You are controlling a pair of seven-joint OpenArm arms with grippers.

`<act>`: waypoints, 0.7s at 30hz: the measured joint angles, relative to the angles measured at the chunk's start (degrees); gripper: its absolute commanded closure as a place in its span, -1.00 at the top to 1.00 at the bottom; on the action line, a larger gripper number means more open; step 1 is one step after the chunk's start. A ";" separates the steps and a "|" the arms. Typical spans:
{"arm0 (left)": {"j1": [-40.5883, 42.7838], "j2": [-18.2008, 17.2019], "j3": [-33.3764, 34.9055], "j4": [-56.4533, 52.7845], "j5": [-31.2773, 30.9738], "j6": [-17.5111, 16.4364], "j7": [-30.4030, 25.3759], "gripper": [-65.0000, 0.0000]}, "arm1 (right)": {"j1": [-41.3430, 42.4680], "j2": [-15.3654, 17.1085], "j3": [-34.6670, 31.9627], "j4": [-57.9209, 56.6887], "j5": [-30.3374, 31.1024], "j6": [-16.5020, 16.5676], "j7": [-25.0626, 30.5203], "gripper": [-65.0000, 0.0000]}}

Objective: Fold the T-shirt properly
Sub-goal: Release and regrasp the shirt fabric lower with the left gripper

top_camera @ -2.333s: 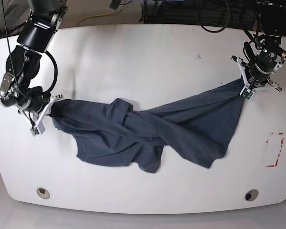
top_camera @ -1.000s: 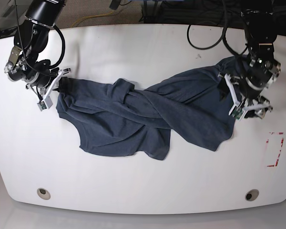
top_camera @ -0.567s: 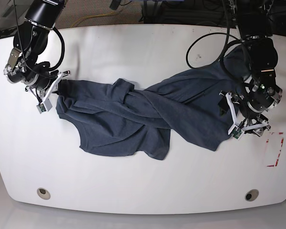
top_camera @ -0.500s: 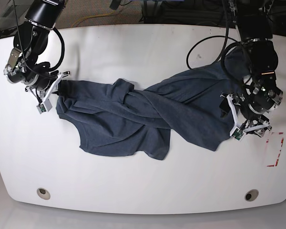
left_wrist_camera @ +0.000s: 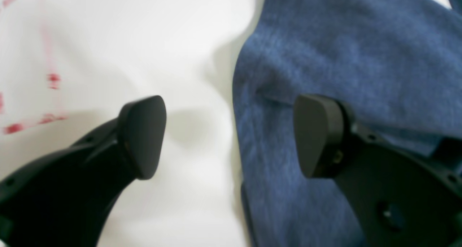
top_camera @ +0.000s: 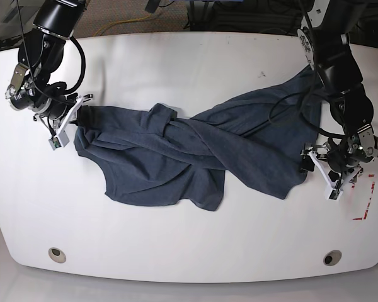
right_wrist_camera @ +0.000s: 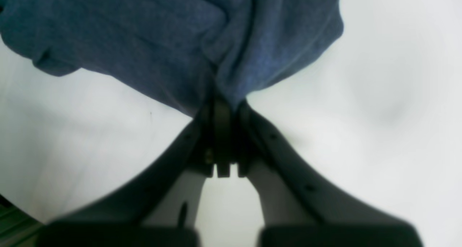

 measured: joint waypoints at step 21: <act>-5.44 0.33 0.37 -20.98 -6.54 0.20 -8.52 0.01 | 0.00 0.04 0.04 0.00 -0.22 -0.04 -0.02 -1.00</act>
